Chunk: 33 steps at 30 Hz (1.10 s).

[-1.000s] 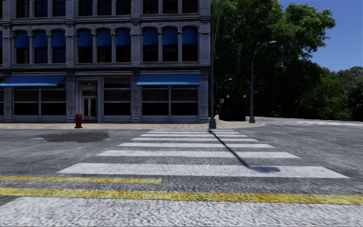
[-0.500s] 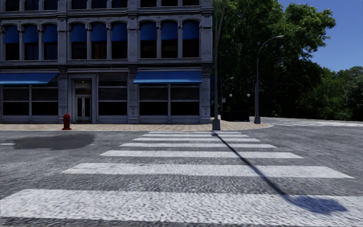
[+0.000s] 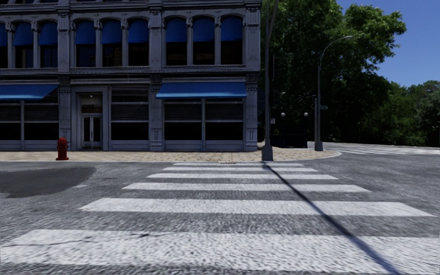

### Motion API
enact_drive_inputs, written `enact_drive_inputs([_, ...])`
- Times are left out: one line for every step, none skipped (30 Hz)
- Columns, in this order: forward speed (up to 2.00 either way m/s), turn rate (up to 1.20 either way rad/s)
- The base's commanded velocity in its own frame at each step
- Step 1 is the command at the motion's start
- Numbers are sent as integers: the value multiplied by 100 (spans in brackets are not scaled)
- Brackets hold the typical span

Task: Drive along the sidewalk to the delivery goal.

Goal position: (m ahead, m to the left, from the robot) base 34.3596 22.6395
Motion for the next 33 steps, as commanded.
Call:
enact_drive_inputs([200,0])
enact_drive_inputs([200,0])
enact_drive_inputs([200,0])
enact_drive_inputs([200,0])
enact_drive_inputs([200,0])
enact_drive_inputs([200,0])
enact_drive_inputs([200,0])
enact_drive_inputs([200,0])
enact_drive_inputs([200,0])
enact_drive_inputs([200,0])
enact_drive_inputs([200,0])
enact_drive_inputs([200,0])
enact_drive_inputs([200,0])
enact_drive_inputs([200,0])
enact_drive_inputs([200,0])
enact_drive_inputs([200,0])
enact_drive_inputs([200,0])
enact_drive_inputs([200,0])
enact_drive_inputs([200,0])
enact_drive_inputs([200,0])
enact_drive_inputs([200,0])
enact_drive_inputs([200,0])
enact_drive_inputs([200,0])
enact_drive_inputs([200,0])
enact_drive_inputs([200,0])
enact_drive_inputs([200,0])
enact_drive_inputs([200,0])
enact_drive_inputs([200,0])
enact_drive_inputs([200,0])
enact_drive_inputs([200,0])
enact_drive_inputs([200,0])
enact_drive_inputs([200,0])
enact_drive_inputs([200,0])
